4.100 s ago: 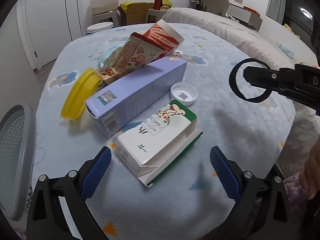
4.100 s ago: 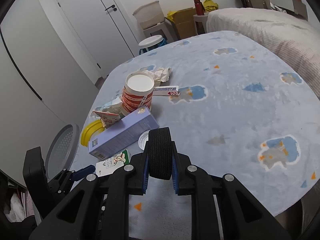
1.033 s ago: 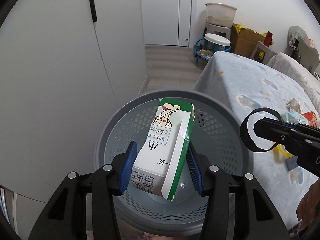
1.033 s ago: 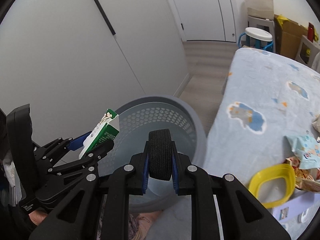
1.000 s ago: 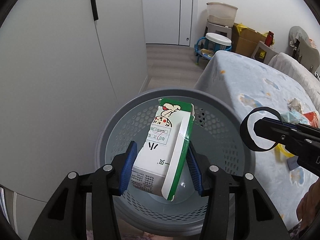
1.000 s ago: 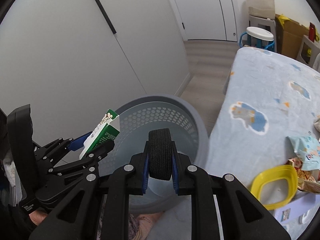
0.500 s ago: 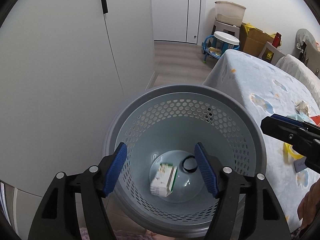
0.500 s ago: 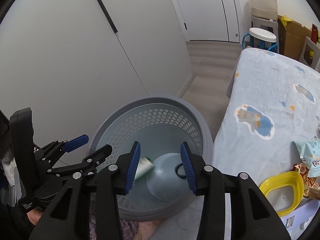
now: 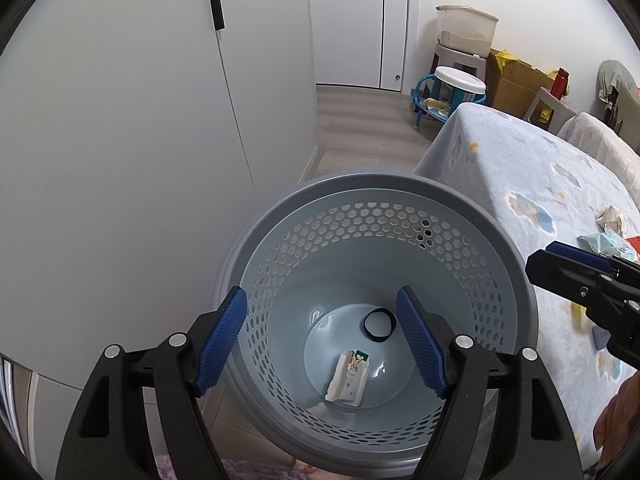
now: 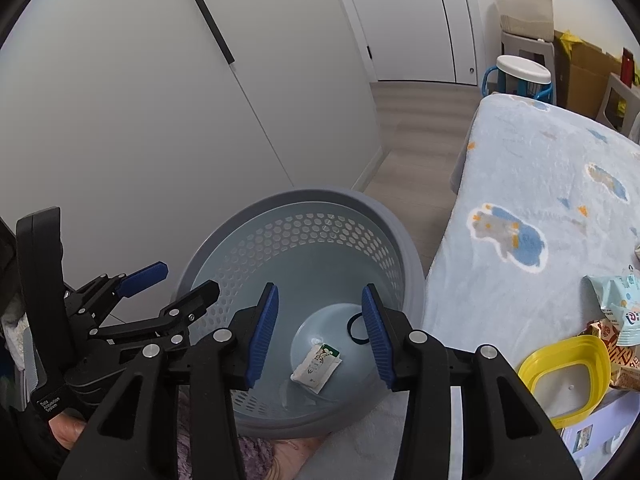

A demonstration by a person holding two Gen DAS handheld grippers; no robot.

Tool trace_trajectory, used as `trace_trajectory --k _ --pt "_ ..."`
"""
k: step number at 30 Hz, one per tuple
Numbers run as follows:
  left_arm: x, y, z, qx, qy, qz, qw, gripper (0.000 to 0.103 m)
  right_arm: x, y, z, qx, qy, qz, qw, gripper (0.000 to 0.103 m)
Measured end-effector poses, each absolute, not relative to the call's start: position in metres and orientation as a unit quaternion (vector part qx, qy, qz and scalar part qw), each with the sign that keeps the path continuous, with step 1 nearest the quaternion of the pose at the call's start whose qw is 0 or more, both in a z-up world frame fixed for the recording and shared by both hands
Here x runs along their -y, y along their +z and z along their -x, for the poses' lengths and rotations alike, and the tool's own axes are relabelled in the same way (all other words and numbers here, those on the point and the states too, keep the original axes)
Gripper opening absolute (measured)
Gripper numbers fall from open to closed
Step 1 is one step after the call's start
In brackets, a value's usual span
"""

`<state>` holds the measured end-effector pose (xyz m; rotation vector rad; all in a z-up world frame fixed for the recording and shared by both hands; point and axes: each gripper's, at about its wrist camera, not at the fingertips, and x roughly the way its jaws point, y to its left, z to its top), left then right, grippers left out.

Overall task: Collect trash
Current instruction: 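Move the right gripper to the white bottle cap and grasp it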

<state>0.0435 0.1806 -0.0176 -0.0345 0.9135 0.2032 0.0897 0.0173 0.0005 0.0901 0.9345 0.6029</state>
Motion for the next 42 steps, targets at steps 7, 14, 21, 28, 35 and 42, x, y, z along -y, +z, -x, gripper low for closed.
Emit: trace_trajectory --k 7,14,21,28,35,42 --pt "-0.180 -0.016 -0.043 -0.436 0.101 0.014 0.894 0.078 -0.013 0.001 -0.085 -0.438 0.279 -0.043 0.853 0.051" --pt "-0.179 -0.015 -0.042 -0.434 0.097 0.018 0.895 0.078 -0.006 0.002 -0.080 -0.434 0.270 -0.045 0.859 0.054" --pt "-0.173 -0.012 -0.039 -0.430 0.091 0.016 0.898 0.078 0.005 0.003 -0.072 -0.431 0.257 -0.047 0.864 0.057" --pt "-0.157 -0.006 -0.034 -0.416 0.067 0.014 0.907 0.078 0.023 0.005 -0.055 -0.427 0.235 -0.055 0.871 0.058" --pt "-0.132 0.000 -0.027 -0.400 0.045 -0.003 0.915 0.078 0.062 0.010 -0.032 -0.426 0.194 -0.075 0.881 0.061" --pt "-0.106 0.003 -0.018 -0.394 0.015 -0.009 0.919 0.078 0.118 0.012 -0.003 -0.427 0.135 -0.085 0.890 0.063"
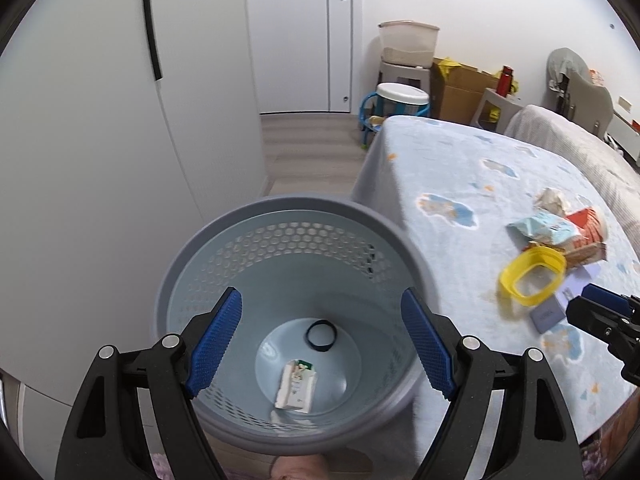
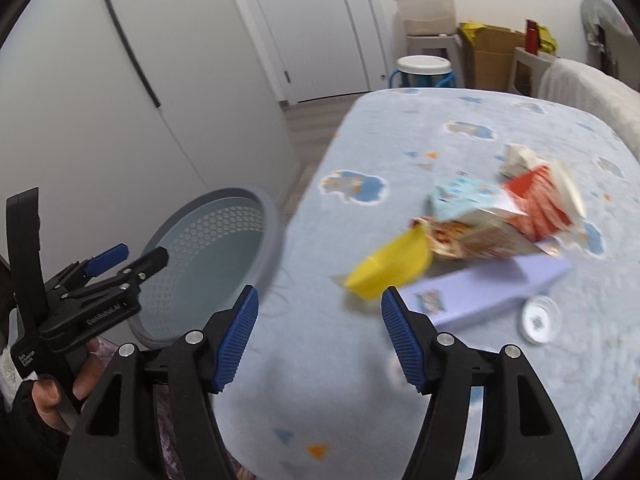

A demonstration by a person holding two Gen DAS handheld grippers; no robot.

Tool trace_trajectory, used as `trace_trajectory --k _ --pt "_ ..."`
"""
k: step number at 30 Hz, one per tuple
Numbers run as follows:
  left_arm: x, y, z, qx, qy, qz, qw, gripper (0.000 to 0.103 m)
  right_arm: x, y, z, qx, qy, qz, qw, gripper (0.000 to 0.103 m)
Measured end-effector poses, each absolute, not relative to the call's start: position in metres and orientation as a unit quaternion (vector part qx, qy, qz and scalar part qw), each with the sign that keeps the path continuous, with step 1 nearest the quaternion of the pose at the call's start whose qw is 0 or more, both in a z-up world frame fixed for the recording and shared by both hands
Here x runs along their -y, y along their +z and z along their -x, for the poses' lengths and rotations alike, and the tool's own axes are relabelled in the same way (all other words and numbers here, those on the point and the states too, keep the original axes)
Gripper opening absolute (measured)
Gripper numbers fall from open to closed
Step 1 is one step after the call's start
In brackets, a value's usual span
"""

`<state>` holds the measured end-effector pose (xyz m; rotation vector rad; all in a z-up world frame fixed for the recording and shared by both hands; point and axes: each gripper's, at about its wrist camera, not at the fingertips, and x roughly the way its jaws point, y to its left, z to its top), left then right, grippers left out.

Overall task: Collect trash
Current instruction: 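Move the right gripper to the white bottle cap and grasp it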

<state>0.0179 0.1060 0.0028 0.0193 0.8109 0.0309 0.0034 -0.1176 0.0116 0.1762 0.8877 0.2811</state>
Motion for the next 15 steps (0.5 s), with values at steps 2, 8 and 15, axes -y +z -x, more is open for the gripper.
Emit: trace_trajectory --k 2,8,15 --pt "-0.098 0.003 -0.016 -0.394 0.005 -0.011 0.919 0.078 0.132 0.009 0.003 -0.430 0.117 -0.083 0.891 0.065" --pt "-0.068 0.003 -0.015 -0.390 -0.024 -0.021 0.920 0.078 0.175 -0.002 0.015 -0.440 0.067 -0.073 0.892 0.066" --pt "-0.031 -0.003 -0.013 -0.389 -0.060 -0.037 0.919 0.078 0.211 -0.019 0.014 -0.453 0.024 -0.057 0.889 0.066"
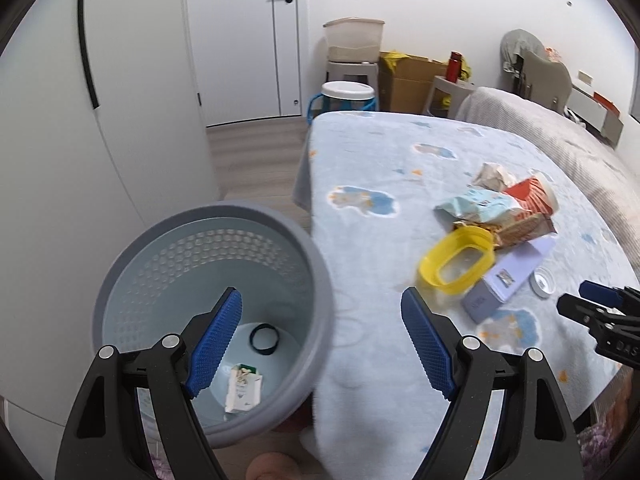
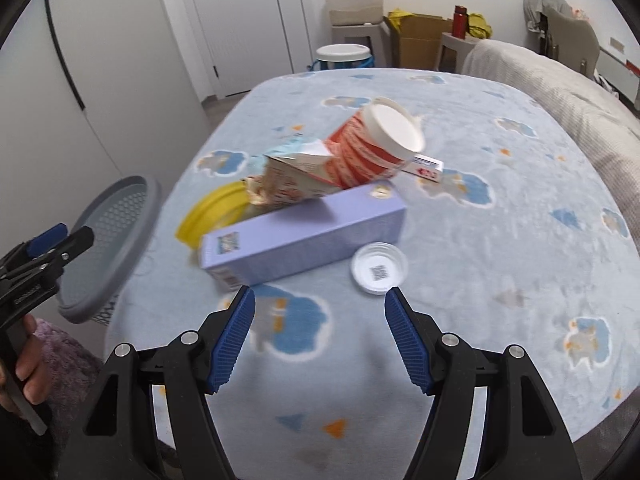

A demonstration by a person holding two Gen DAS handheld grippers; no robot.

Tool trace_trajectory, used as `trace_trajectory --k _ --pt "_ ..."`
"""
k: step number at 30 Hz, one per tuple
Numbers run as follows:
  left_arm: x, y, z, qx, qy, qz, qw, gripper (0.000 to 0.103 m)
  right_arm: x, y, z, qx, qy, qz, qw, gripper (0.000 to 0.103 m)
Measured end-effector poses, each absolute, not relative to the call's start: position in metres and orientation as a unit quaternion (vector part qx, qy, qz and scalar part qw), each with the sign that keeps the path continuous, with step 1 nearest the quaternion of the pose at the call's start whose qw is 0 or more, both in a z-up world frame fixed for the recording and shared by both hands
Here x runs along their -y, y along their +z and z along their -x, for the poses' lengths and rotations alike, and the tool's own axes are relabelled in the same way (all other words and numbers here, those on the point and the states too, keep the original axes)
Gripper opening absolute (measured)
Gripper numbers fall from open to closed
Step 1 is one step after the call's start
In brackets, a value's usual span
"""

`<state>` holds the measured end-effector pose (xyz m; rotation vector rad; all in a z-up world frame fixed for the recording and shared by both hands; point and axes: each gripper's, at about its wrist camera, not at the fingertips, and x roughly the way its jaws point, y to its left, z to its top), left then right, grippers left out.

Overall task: Collect trash
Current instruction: 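Move the right gripper to the white bottle cap and grasp it, then grasp the lavender toothpaste box with the left gripper while the right holds the cap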

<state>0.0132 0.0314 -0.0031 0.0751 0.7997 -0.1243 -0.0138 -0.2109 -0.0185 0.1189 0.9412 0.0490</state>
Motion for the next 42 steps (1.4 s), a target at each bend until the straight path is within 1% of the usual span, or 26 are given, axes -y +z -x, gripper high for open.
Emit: trace_trajectory --k 3,5,7,9,15,18,20,22,32,38,42 --pt "-0.018 -0.005 -0.013 -0.389 -0.073 -0.044 0.917 0.078 0.221 -0.026 0.008 -0.459 0.015 -0.055 0.887 0.066" --pt "-0.011 -0.008 -0.012 -0.391 -0.080 -0.049 0.916 0.078 0.226 -0.033 0.002 -0.465 0.009 -0.053 0.883 0.064" --pt "-0.005 -0.009 -0.013 -0.393 -0.085 -0.052 0.914 0.078 0.230 -0.040 -0.006 -0.473 0.006 -0.053 0.879 0.058" --pt "0.001 -0.012 -0.014 -0.397 -0.090 -0.054 0.912 0.078 0.231 -0.046 -0.013 -0.479 0.004 -0.055 0.876 0.057" --pt "0.010 -0.018 -0.014 -0.400 -0.101 -0.060 0.909 0.078 0.231 -0.054 -0.028 -0.483 -0.003 -0.048 0.874 0.055" --pt "0.011 -0.020 -0.015 -0.402 -0.104 -0.058 0.908 0.078 0.229 -0.061 -0.034 -0.493 -0.011 -0.033 0.869 0.049" --pt "0.011 -0.020 -0.016 -0.403 -0.104 -0.058 0.907 0.078 0.228 -0.062 -0.036 -0.492 -0.013 -0.023 0.870 0.047" --pt "0.011 -0.020 -0.016 -0.403 -0.104 -0.059 0.907 0.078 0.227 -0.062 -0.036 -0.491 -0.013 -0.019 0.871 0.039" --pt "0.018 -0.020 -0.013 -0.406 -0.130 -0.055 0.903 0.078 0.244 -0.054 -0.020 -0.482 -0.001 -0.078 0.873 0.039" --pt "0.039 -0.023 -0.006 -0.395 -0.169 -0.068 0.900 0.078 0.247 -0.047 -0.003 -0.470 0.002 -0.093 0.878 0.039" --pt "0.054 -0.032 -0.007 -0.407 -0.197 -0.067 0.890 0.078 0.256 -0.042 0.003 -0.463 0.007 -0.113 0.879 0.039"
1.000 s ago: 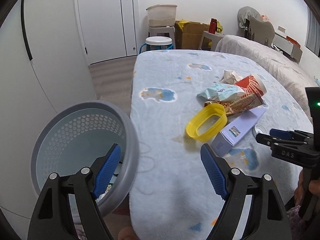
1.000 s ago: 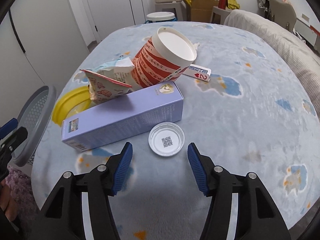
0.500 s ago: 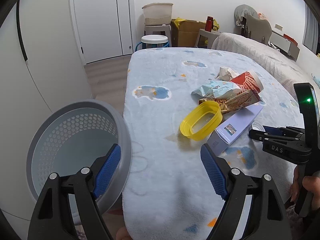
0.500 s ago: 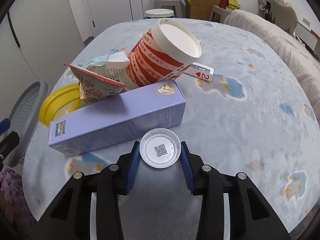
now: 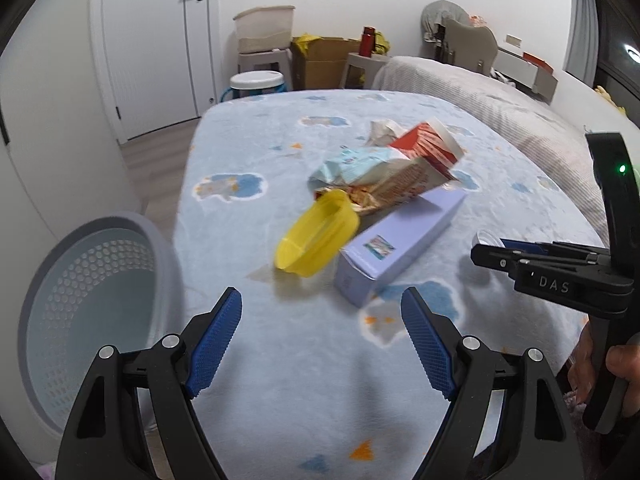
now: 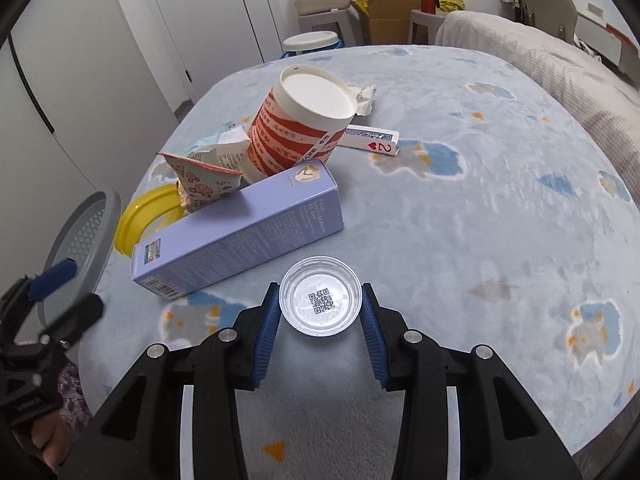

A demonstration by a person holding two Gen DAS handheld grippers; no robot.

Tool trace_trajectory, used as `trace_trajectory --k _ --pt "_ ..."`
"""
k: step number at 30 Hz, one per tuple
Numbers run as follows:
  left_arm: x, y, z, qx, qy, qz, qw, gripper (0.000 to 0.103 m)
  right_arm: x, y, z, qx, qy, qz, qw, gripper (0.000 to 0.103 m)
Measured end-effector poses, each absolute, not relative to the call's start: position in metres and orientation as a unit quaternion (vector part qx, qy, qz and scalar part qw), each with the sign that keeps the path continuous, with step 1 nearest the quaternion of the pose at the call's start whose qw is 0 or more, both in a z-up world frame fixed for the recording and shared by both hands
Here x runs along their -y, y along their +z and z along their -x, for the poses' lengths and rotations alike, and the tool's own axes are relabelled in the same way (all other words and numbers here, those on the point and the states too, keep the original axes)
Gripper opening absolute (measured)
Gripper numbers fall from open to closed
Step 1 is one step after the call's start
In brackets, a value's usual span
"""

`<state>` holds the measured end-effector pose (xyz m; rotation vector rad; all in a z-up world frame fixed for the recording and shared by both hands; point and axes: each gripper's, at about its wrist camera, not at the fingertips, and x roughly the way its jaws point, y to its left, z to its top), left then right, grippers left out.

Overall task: Collect trash
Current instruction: 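Grasp the lavender toothpaste box with the left gripper while the right holds the cap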

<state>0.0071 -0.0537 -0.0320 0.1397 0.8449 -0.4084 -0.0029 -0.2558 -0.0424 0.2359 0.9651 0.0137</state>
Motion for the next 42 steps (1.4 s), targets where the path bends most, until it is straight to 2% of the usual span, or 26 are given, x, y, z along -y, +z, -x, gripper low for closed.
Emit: trace_trajectory --k 10,25,26,32,42 --pt "0.089 -0.067 -0.033 -0.452 -0.209 -0.071 0.864 0.078 0.269 -0.037 0.009 -0.452 0.015 -0.137 0.881 0.039" --pt "0.109 -0.067 -0.052 -0.441 -0.211 -0.076 0.869 0.078 0.282 -0.031 0.018 -0.438 0.029 -0.161 0.884 0.039" --pt "0.111 -0.066 -0.052 -0.440 -0.213 -0.076 0.869 0.077 0.283 -0.031 0.018 -0.438 0.028 -0.161 0.884 0.039" --pt "0.119 -0.061 -0.038 -0.436 -0.224 -0.086 0.868 0.052 0.288 -0.029 0.021 -0.433 0.021 -0.167 0.885 0.039" --pt "0.132 -0.050 0.000 -0.435 -0.255 -0.090 0.859 0.051 0.304 -0.024 0.029 -0.422 0.004 -0.183 0.888 0.039"
